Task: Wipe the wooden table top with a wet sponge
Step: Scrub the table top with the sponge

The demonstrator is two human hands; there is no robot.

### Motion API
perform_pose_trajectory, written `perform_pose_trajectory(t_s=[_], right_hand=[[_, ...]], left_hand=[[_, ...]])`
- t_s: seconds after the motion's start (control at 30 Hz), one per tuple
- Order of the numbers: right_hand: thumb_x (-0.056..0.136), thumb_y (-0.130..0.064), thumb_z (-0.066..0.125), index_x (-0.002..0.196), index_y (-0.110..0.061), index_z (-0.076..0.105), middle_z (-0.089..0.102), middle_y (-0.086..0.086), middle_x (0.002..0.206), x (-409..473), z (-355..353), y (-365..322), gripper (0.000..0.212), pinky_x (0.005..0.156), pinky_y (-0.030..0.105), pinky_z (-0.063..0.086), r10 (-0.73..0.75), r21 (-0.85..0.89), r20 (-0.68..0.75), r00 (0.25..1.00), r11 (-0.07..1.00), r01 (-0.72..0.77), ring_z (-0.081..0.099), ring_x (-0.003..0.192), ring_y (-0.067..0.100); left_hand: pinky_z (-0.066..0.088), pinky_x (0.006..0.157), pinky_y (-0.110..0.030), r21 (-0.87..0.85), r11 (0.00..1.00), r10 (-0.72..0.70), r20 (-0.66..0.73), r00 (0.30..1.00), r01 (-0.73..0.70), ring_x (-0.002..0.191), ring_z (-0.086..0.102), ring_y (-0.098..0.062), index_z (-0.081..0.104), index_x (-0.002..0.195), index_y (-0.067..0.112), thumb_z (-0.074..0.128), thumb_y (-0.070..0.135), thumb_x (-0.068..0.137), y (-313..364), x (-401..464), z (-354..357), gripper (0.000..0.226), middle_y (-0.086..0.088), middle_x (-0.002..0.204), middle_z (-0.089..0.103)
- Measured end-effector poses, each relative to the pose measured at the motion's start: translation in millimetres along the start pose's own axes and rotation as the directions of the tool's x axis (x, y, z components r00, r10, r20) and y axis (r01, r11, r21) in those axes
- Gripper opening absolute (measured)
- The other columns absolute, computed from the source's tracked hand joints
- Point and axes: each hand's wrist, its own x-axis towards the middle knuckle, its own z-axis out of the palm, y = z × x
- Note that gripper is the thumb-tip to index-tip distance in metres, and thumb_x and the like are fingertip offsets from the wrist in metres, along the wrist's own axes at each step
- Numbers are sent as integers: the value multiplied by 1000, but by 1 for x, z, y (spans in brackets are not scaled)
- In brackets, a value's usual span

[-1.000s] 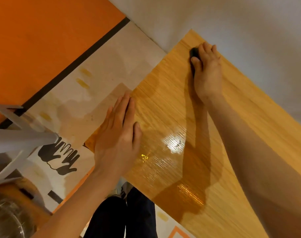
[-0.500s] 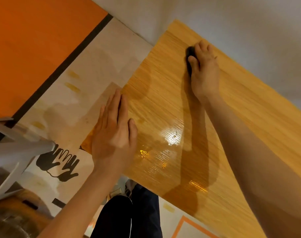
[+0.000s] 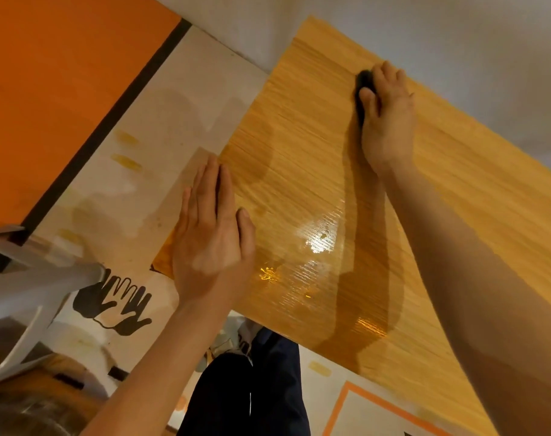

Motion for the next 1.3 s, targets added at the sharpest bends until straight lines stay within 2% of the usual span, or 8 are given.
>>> perform_pose_trajectory(t_s=[0.2, 0.3, 0.53, 0.8, 0.9, 1.0, 1.13, 1.3], right_hand=[[104, -25, 36, 147, -13, 39, 29, 2, 157, -159, 5, -43, 44, 123, 35, 3, -233, 64, 125, 964, 972, 226, 13, 149, 19], [103, -27, 40, 148, -16, 38, 29, 0, 157, -131, -11, -22, 46, 120, 33, 0, -328, 78, 248, 911, 944, 319, 13, 149, 18], [99, -20, 46, 133, -14, 55, 45, 10, 148, -57, -23, 21, 36, 117, 56, 19, 118, 175, -61, 991, 979, -106, 33, 140, 27], [104, -26, 42, 147, -16, 38, 29, -2, 157, -163, -40, 26, 45, 124, 37, 6, -409, 133, 287, 866, 912, 387, 13, 149, 12], [102, -25, 44, 145, -14, 43, 34, 1, 155, -116, -55, 71, 44, 123, 45, 6, -94, 123, 75, 993, 989, 85, 17, 149, 16], [103, -21, 43, 145, -13, 43, 32, 3, 156, -117, -57, 73, 43, 122, 48, 5, 152, 183, -61, 987, 973, -138, 15, 149, 18], [104, -23, 41, 147, -16, 39, 29, -2, 157, -199, -34, 17, 43, 123, 41, 7, -224, 177, 153, 962, 964, 197, 10, 150, 14], [101, -25, 45, 143, -14, 45, 36, 2, 154, -186, -58, 50, 44, 122, 45, 16, -599, 212, 383, 703, 798, 564, 21, 148, 17]], left_hand=[[9, 127, -31, 34, 999, 11, -9, 1000, -11, 152, 29, -27, 35, 154, 1, 34, 25, 103, 1, -1, -1, 57, -15, 165, 28], [8, 127, -30, 33, 999, 19, -15, 1000, -19, 152, 29, -27, 36, 154, 0, 32, 26, 105, 1, -1, -1, 56, -15, 165, 29], [4, 127, -26, 4, 1000, 20, -10, 1000, -20, 153, 28, -27, 35, 155, 0, 33, 25, 104, -1, -2, 1, 56, -14, 165, 27], [11, 128, -36, 11, 999, 36, 24, 999, -36, 155, 23, -25, 32, 156, 0, 35, 24, 105, 1, -3, -4, 56, -15, 167, 24], [10, 128, -35, 18, 999, 34, 45, 998, -35, 155, 21, -23, 29, 157, 1, 35, 25, 105, 1, -3, -5, 58, -13, 167, 22], [13, 128, -38, 41, 999, 12, 50, 999, -14, 155, 21, -23, 28, 158, 2, 34, 27, 105, 1, -3, -5, 59, -13, 168, 22], [14, 128, -38, 60, 998, 4, 37, 999, -6, 155, 22, -24, 28, 158, 3, 33, 29, 106, -1, -4, -4, 58, -10, 168, 21], [14, 126, -35, 49, 998, -39, 37, 999, 37, 151, 11, -9, 26, 160, 9, 33, 35, 106, 3, -5, -6, 60, -4, 169, 19]])
